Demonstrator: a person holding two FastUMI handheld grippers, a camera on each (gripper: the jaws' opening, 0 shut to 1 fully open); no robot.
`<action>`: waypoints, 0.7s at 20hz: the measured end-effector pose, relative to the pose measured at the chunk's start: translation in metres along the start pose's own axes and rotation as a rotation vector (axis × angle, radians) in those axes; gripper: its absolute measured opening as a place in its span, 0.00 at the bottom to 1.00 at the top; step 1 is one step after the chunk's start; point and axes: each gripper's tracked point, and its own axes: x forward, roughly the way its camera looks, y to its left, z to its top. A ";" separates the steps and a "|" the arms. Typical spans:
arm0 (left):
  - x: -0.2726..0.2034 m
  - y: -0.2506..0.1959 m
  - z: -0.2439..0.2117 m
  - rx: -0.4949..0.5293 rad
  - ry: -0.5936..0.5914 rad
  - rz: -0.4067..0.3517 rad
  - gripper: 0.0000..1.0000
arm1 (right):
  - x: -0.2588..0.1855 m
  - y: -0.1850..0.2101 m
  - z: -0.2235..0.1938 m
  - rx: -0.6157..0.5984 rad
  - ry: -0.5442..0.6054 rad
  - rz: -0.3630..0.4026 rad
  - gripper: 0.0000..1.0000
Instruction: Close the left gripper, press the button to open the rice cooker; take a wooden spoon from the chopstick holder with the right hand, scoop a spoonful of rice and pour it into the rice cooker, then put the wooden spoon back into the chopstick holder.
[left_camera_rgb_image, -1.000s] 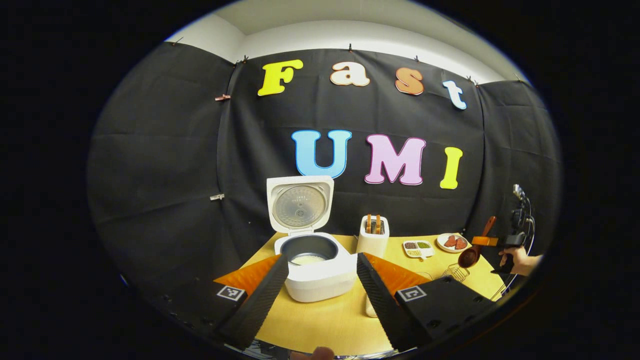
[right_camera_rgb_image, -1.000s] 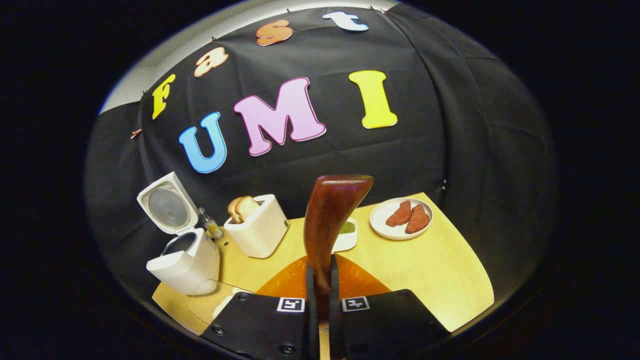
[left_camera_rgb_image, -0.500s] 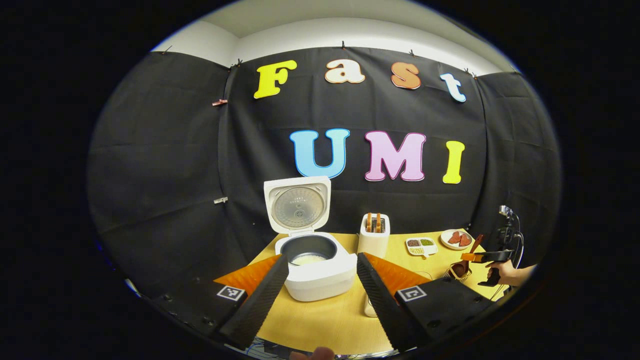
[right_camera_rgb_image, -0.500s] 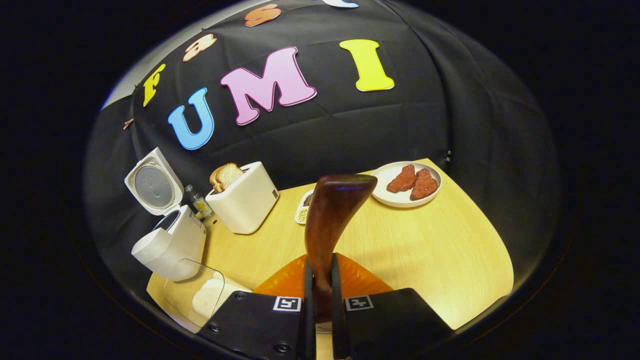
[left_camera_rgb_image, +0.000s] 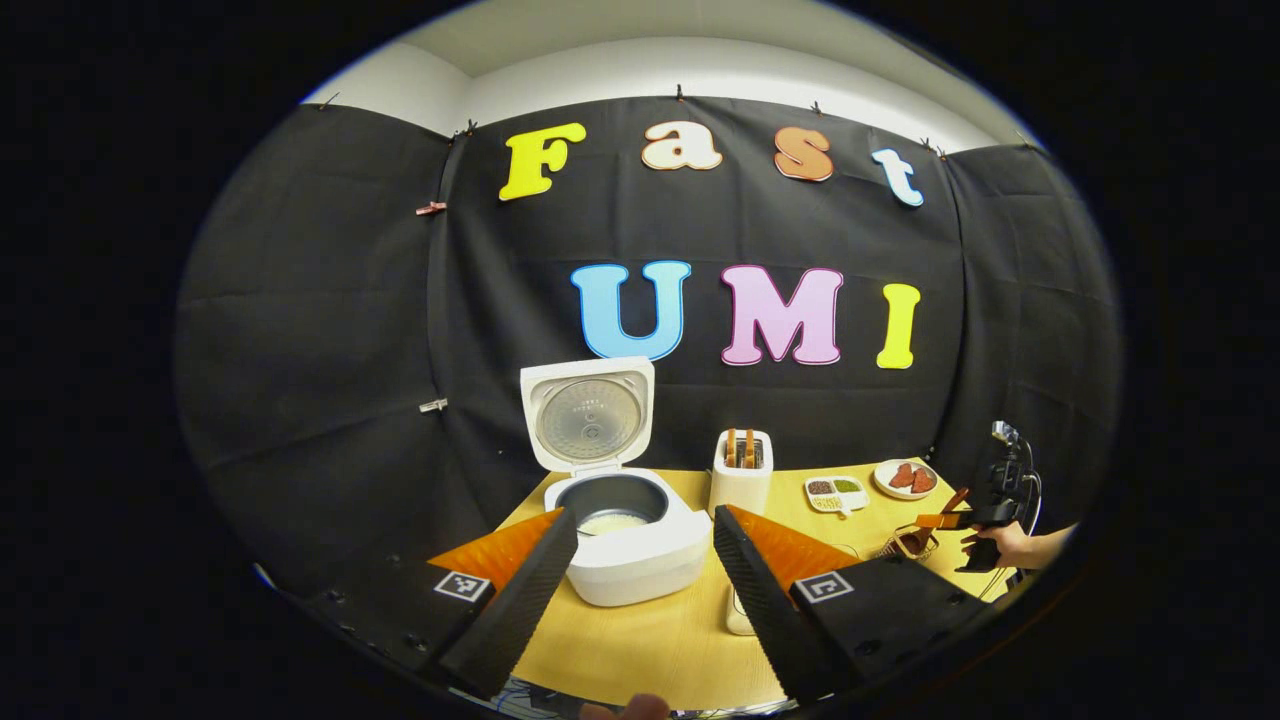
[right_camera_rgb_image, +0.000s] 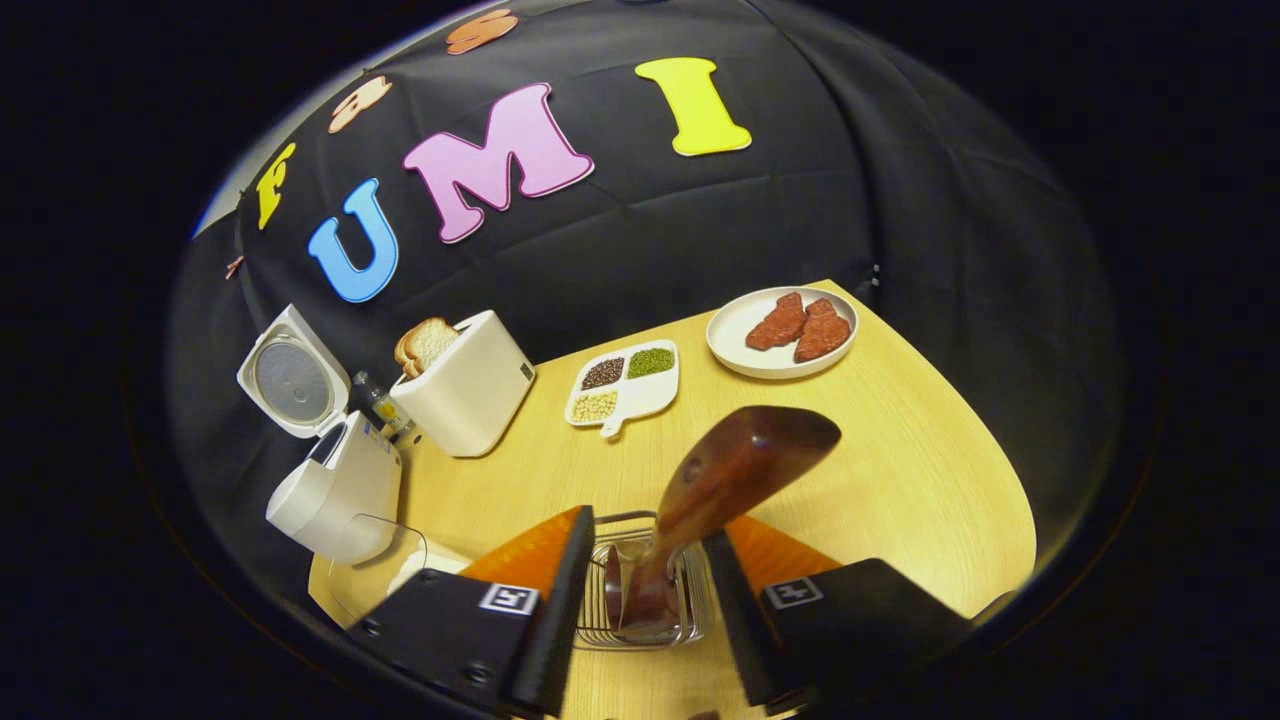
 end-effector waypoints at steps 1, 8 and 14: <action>-0.001 0.001 0.002 -0.003 -0.009 -0.010 0.95 | -0.006 -0.002 0.000 0.015 -0.001 -0.014 0.70; -0.001 0.023 0.023 -0.011 -0.077 -0.051 0.95 | -0.069 -0.004 -0.004 0.071 -0.060 -0.089 0.97; 0.017 0.043 0.078 -0.025 -0.218 -0.091 0.95 | -0.142 0.028 -0.021 0.057 -0.102 -0.096 0.97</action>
